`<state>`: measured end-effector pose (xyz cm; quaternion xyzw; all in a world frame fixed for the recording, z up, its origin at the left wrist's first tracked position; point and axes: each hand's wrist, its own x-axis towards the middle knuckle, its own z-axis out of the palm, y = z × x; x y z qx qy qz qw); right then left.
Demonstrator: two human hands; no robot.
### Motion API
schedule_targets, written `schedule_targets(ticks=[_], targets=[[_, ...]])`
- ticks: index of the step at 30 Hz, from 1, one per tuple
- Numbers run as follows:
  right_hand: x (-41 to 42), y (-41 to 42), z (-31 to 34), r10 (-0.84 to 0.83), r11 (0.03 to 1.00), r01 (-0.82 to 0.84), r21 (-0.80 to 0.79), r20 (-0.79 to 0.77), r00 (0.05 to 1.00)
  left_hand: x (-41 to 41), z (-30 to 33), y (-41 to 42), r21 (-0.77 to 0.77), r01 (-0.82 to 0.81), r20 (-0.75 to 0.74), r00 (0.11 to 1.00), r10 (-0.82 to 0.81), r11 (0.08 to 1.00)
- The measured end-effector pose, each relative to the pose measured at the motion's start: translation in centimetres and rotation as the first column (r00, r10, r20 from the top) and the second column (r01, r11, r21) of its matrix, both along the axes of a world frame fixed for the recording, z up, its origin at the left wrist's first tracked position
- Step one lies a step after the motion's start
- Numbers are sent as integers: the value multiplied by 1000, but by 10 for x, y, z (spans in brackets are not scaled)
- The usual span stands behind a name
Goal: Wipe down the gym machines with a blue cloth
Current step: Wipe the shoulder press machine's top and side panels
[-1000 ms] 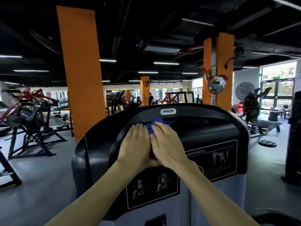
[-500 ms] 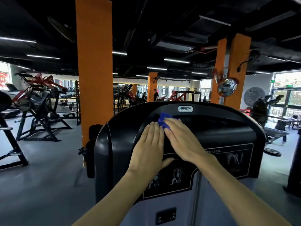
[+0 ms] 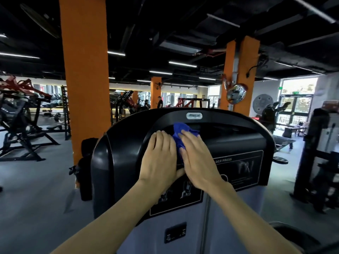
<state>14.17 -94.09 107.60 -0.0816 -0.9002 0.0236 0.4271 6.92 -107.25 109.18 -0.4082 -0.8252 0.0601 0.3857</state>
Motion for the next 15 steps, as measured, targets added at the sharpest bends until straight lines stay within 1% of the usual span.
schedule_targets(ticks=[2,4,6,8,10,12,13,15], targets=[[6,14,-3,-61,998,61,6,-24,998,3,5,9,37,3,15,1000,-4,999],[8,25,-1,-136,991,136,-1,-42,990,5,10,23,37,36,24,999,-37,999],[7,35,8,-168,985,168,-29,-11,986,6,15,42,-13,79,18,997,-79,997],[-3,51,27,-162,981,166,-103,43,986,8,22,61,-39,99,60,994,-97,994],[-16,69,56,-173,971,200,-132,189,967,9,27,78,-31,74,109,992,-70,997],[-30,89,81,-201,966,249,-77,388,899,8,30,93,-43,39,117,993,-33,998],[-35,98,90,-199,967,249,-54,453,869,9,32,100,-52,33,109,994,-27,998],[-40,117,99,-203,970,243,-14,504,839,10,34,110,-59,42,116,993,-35,997]])
